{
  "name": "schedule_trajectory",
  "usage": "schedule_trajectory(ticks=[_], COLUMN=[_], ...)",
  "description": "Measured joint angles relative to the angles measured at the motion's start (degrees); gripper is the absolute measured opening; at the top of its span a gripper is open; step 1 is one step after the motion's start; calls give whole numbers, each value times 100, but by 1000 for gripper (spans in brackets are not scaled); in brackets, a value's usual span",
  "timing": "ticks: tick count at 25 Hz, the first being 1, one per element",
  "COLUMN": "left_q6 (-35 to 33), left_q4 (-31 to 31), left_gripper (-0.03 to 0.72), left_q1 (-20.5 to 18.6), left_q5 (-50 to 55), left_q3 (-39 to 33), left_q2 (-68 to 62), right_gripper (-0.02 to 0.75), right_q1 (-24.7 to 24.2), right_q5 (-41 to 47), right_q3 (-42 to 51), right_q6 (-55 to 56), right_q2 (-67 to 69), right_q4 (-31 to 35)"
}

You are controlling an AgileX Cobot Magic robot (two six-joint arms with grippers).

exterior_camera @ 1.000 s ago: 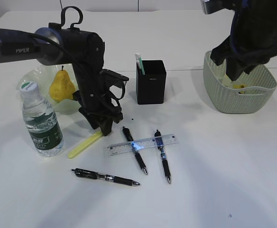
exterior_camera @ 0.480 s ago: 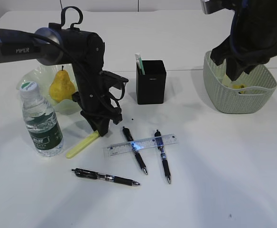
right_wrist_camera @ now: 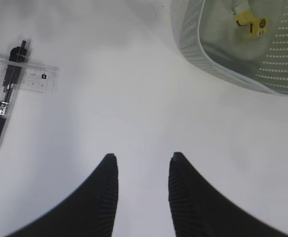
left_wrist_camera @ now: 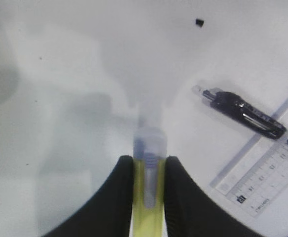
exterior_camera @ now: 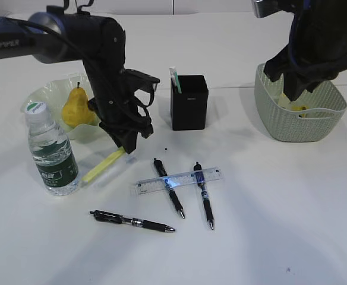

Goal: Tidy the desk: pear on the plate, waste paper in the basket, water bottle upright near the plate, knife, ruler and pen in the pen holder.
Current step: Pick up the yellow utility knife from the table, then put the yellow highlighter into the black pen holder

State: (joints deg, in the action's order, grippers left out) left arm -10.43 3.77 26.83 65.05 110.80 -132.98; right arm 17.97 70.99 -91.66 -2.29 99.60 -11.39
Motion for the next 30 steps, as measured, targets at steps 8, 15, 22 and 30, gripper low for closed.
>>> schedule_trajectory(ticks=[8,15,22,30], left_q6=[0,0,0,0], left_q4=[251,927,1121,1189], left_gripper=[104,104,104,104], left_q1=[0,3,235,591], left_q5=[-540,-1393,-2675,-4588], left_q3=[179,568,623,623], left_q2=[589,712,712,659], right_gripper=[261,261,261,261], right_q1=[-244,-874,-889,-896], right_q5=[0,0,0,-71], right_q3=[0,0,0,0], right_q6=[0,0,0,0], right_q2=[0,0,0,0], right_q4=[-129,10,72,76])
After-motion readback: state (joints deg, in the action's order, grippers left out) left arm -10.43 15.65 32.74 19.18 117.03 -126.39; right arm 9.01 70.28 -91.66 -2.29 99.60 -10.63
